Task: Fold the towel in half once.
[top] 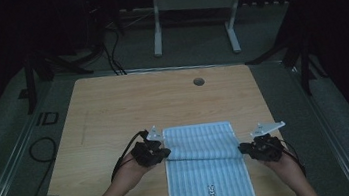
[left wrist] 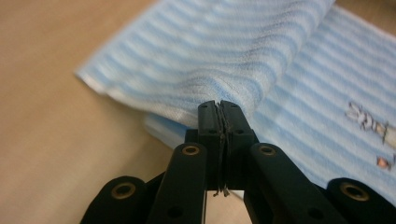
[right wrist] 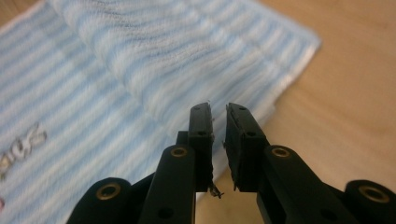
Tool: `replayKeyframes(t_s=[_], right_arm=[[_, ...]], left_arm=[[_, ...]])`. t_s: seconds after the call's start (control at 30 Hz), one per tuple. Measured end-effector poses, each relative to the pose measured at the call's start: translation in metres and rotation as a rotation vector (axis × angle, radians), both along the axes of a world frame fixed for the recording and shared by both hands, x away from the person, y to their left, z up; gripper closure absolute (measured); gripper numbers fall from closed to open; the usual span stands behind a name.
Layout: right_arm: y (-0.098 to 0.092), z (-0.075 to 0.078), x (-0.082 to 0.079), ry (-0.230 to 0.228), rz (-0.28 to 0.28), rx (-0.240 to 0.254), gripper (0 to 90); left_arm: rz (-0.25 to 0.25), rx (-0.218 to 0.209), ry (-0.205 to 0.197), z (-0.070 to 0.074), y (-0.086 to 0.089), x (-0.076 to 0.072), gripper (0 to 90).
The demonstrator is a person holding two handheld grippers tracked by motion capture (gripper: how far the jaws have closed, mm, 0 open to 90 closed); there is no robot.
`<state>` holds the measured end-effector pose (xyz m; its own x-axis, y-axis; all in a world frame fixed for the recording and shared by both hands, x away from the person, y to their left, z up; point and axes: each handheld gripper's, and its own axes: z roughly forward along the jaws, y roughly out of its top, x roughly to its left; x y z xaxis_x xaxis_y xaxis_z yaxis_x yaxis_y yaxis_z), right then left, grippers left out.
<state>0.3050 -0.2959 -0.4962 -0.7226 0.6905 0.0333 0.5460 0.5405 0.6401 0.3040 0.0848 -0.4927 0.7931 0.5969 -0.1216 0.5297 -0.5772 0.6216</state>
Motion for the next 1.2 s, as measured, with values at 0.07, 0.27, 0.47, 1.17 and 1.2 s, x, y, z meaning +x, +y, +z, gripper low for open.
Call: replayKeyframes(t_s=[0.07,0.27,0.47,1.17,1.2], right_arm=[[-0.004,-0.006,-0.009,0.018,-0.008,0.001,83.7],[-0.009,-0.014,-0.020,0.044,-0.011,0.000,85.0],[0.004,-0.002,-0.016,0.008,0.013,0.029,80.7],[0.032,-0.037,0.028,0.057,0.014,-0.070,77.4],[0.031,-0.037,0.031,0.057,0.010,-0.067,77.4]], left_arm=[[-0.018,0.027,0.023,-0.012,0.000,-0.007,87.7],[-0.030,0.036,0.068,-0.023,0.006,-0.014,72.3],[0.008,-0.028,-0.012,-0.003,0.005,-0.017,59.8],[-0.013,0.052,0.057,-0.042,-0.021,0.028,64.2],[-0.016,0.055,0.056,-0.042,-0.022,0.031,64.3]])
